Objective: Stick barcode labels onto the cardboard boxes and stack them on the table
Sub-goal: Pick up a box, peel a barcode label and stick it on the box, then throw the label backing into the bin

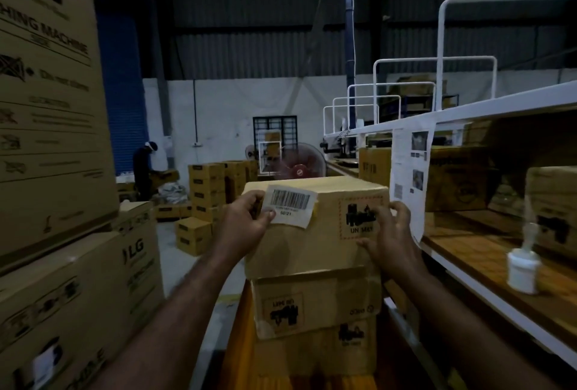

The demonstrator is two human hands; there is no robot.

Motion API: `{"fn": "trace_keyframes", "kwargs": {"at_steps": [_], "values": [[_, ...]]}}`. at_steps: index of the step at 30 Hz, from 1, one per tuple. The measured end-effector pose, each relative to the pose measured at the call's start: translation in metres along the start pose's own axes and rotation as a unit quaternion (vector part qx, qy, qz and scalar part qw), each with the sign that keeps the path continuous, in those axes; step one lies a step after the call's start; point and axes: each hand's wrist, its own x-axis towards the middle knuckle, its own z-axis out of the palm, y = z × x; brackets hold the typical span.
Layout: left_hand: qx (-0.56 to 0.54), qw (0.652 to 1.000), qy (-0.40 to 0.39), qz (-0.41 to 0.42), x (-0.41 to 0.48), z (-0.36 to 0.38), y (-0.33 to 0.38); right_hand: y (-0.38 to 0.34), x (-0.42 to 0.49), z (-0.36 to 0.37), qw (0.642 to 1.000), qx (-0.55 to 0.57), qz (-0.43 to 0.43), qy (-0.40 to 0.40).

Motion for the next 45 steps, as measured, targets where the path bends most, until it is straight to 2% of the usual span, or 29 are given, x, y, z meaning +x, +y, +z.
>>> {"fn": "trace_keyframes", "kwargs": {"at_steps": [4, 8, 10, 12, 17, 21, 25, 31, 34, 37, 40, 42, 45], "values": [[0.05, 0.999, 0.003, -0.018, -0.007, 0.011, -0.01, 0.009, -0.007, 0.017, 1.0, 0.015, -0.002, 0.017], [0.071, 0.996, -0.018, -0.044, -0.015, 0.021, -0.013, -0.001, -0.005, 0.022, 0.996, -0.071, -0.013, 0.047], [0.047, 0.997, -0.015, -0.067, -0.022, 0.023, -0.013, -0.011, -0.009, 0.021, 0.993, -0.072, -0.048, 0.077], [0.004, 0.996, -0.004, -0.084, -0.036, 0.019, -0.01, -0.028, -0.016, 0.023, 0.991, -0.024, -0.108, 0.073], [-0.101, 0.987, -0.016, -0.12, -0.08, -0.004, -0.012, -0.082, -0.046, 0.041, 0.975, 0.182, -0.123, -0.023], [-0.098, 0.98, 0.018, -0.172, -0.123, -0.042, -0.017, -0.111, -0.075, 0.064, 0.937, 0.309, -0.079, -0.143], [-0.029, 0.966, 0.058, -0.252, -0.178, -0.09, -0.024, -0.142, -0.111, 0.094, 0.903, 0.338, -0.104, -0.245], [0.093, 0.909, 0.11, -0.391, -0.295, -0.166, -0.036, -0.197, -0.206, 0.15, 0.837, 0.332, -0.133, -0.414], [0.152, 0.862, 0.15, -0.461, -0.366, -0.199, -0.036, -0.225, -0.268, 0.169, 0.787, 0.323, -0.139, -0.506], [0.195, 0.82, 0.149, -0.518, -0.43, -0.224, -0.033, -0.25, -0.329, 0.181, 0.729, 0.314, -0.161, -0.586], [0.231, 0.774, 0.136, -0.574, -0.485, -0.249, -0.035, -0.269, -0.385, 0.192, 0.694, 0.29, -0.186, -0.632], [0.219, 0.748, 0.129, -0.614, -0.52, -0.268, -0.045, -0.281, -0.421, 0.204, 0.675, 0.261, -0.207, -0.658], [0.235, 0.71, 0.127, -0.651, -0.568, -0.289, -0.06, -0.3, -0.478, 0.228, 0.659, 0.216, -0.23, -0.683]]}}
